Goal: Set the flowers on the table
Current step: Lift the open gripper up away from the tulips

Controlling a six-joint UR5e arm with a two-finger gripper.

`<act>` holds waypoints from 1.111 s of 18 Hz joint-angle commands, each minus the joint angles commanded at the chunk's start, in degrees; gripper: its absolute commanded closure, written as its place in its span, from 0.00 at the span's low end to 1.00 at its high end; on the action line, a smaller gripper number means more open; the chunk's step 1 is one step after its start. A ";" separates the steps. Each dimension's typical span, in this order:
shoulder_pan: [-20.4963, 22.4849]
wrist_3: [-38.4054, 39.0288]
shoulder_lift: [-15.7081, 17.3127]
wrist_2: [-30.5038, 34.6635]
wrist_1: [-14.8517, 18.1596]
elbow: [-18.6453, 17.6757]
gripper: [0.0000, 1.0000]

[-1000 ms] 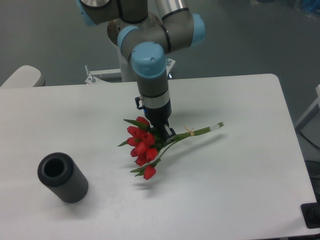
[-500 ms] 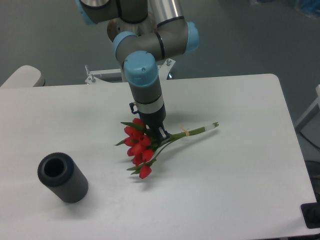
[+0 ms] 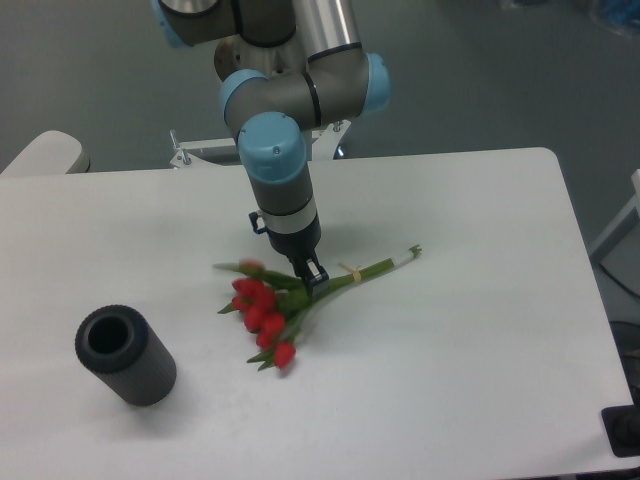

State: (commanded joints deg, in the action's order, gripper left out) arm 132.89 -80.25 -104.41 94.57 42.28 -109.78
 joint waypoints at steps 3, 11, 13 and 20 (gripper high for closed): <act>0.00 0.00 0.26 -0.35 0.26 4.56 0.00; -0.44 3.51 -1.49 -0.26 8.94 18.53 0.00; -1.40 5.35 -3.24 -0.26 13.51 23.36 0.00; -3.60 13.09 -9.22 -0.87 22.85 37.00 0.00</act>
State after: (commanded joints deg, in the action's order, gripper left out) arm 129.29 -67.16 -113.64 93.69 65.13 -72.78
